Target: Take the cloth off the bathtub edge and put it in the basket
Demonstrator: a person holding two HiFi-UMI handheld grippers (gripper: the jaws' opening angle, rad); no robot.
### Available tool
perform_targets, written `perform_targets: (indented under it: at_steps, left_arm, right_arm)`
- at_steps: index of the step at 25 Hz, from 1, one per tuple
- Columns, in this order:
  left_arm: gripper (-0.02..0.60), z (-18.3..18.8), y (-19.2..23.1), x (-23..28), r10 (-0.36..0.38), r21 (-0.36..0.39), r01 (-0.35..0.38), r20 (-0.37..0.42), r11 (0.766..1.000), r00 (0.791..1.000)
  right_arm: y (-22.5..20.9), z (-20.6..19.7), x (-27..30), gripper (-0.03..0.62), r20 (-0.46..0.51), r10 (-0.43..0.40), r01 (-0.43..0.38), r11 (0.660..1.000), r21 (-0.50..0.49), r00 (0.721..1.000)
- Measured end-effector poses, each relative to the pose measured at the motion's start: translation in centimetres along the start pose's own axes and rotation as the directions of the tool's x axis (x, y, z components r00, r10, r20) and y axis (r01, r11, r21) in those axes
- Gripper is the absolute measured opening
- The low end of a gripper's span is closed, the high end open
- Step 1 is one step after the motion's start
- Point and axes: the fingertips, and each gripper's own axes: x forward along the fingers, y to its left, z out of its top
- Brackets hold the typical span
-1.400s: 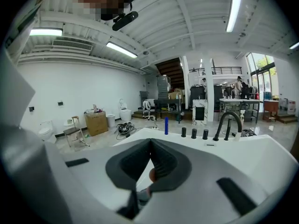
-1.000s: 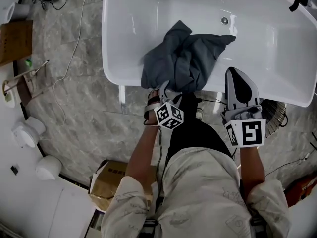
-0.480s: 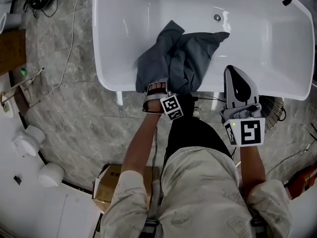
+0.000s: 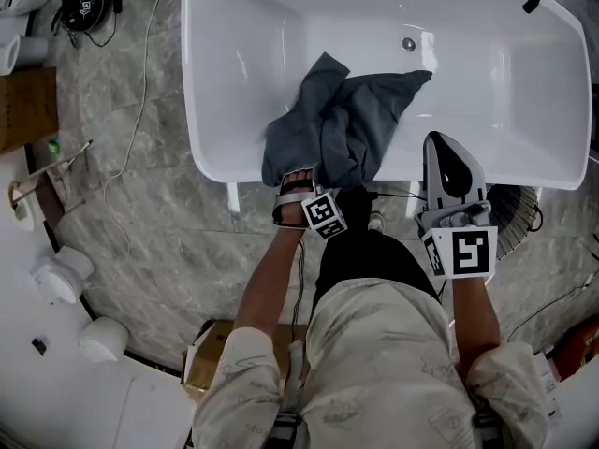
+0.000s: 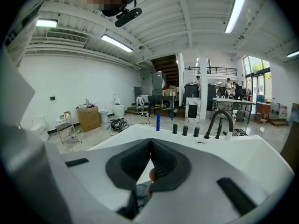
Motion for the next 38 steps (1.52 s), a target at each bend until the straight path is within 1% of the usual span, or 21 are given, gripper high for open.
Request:
perform_targets:
  at_steps: [5, 6, 8, 11, 13, 15, 17, 19, 22, 26, 28, 30, 31, 33, 35, 38]
  left_arm:
    - [0.185, 0.0, -0.5, -2.4, 0.000, -0.079, 0.002, 0.028, 0.997, 1.000]
    - [0.162, 0.0, -0.4, -2.9, 0.007, -0.097, -0.004, 0.035, 0.995, 0.999]
    - [0.070, -0.2, 0.0, -3.8, 0.033, -0.146, -0.026, 0.043, 0.989, 0.999]
    - [0.054, -0.5, 0.8, -4.6, 0.059, -0.214, -0.052, 0.026, 0.976, 0.998]
    - [0.051, -0.3, 1.2, -5.4, 0.072, -0.261, -0.061, 0.033, 0.963, 0.997]
    - [0.048, 0.0, 1.8, -6.6, 0.086, -0.320, -0.064, 0.056, 0.945, 0.995]
    - [0.048, 0.2, 2.5, -8.1, 0.109, -0.385, -0.068, 0.085, 0.920, 0.990]
    - [0.046, 0.6, 3.3, -10.0, 0.147, -0.451, -0.079, 0.117, 0.889, 0.982]
    - [0.046, 1.5, 4.8, -13.0, 0.225, -0.531, -0.107, 0.162, 0.840, 0.961]
    - [0.046, 3.1, 7.0, -17.0, 0.318, -0.612, -0.121, 0.224, 0.782, 0.921]
    - [0.046, 3.9, 8.3, -19.0, 0.368, -0.645, -0.129, 0.251, 0.753, 0.895]
    - [0.046, 4.9, 9.6, -21.2, 0.419, -0.680, -0.128, 0.283, 0.722, 0.863]
    - [0.046, 5.4, 10.3, -22.3, 0.444, -0.694, -0.125, 0.301, 0.709, 0.844]
    - [0.046, 6.8, 11.7, -24.8, 0.495, -0.713, -0.123, 0.340, 0.690, 0.800]
    - [0.046, 8.3, 13.3, -27.3, 0.544, -0.725, -0.125, 0.380, 0.677, 0.748]
    - [0.046, 10.7, 15.8, -31.3, 0.611, -0.741, -0.127, 0.429, 0.659, 0.666]
  right_arm:
    - [-0.6, 1.2, -1.2, -0.011, 0.018, -0.021, 0.021, 1.000, 0.003, 1.000]
    - [-0.7, 1.5, -1.4, -0.011, 0.021, -0.024, 0.024, 1.000, 0.002, 0.999]
    - [-0.7, 2.1, -1.7, -0.011, 0.031, -0.030, 0.030, 1.000, -0.001, 0.999]
    - [-0.5, 3.1, -2.2, -0.011, 0.044, -0.035, 0.036, 0.999, -0.012, 0.998]
    - [-0.3, 3.8, -2.7, -0.011, 0.054, -0.038, 0.039, 0.999, -0.019, 0.998]
    - [-0.2, 4.4, -3.3, -0.011, 0.065, -0.044, 0.045, 0.999, -0.025, 0.997]
    - [-0.2, 5.0, -3.8, -0.011, 0.076, -0.050, 0.053, 0.998, -0.030, 0.996]
    - [-0.2, 5.7, -4.5, -0.011, 0.088, -0.058, 0.061, 0.998, -0.033, 0.994]
    - [-0.3, 6.6, -5.5, -0.011, 0.102, -0.072, 0.076, 0.997, -0.029, 0.992]
    - [-0.5, 7.4, -6.6, -0.011, 0.111, -0.094, 0.097, 0.995, -0.022, 0.989]
    - [-0.5, 7.8, -7.1, -0.011, 0.119, -0.100, 0.104, 0.994, -0.027, 0.988]
    - [-0.6, 8.3, -7.6, -0.011, 0.130, -0.110, 0.115, 0.993, -0.030, 0.985]
    - [-0.8, 8.6, -7.9, -0.011, 0.133, -0.118, 0.123, 0.992, -0.027, 0.984]
    - [-1.3, 9.0, -8.4, -0.011, 0.140, -0.135, 0.138, 0.990, -0.018, 0.981]
    - [-2.0, 9.4, -8.8, -0.011, 0.154, -0.150, 0.153, 0.988, -0.009, 0.977]
    - [-3.2, 10.1, -9.5, -0.011, 0.185, -0.170, 0.172, 0.985, 0.005, 0.968]
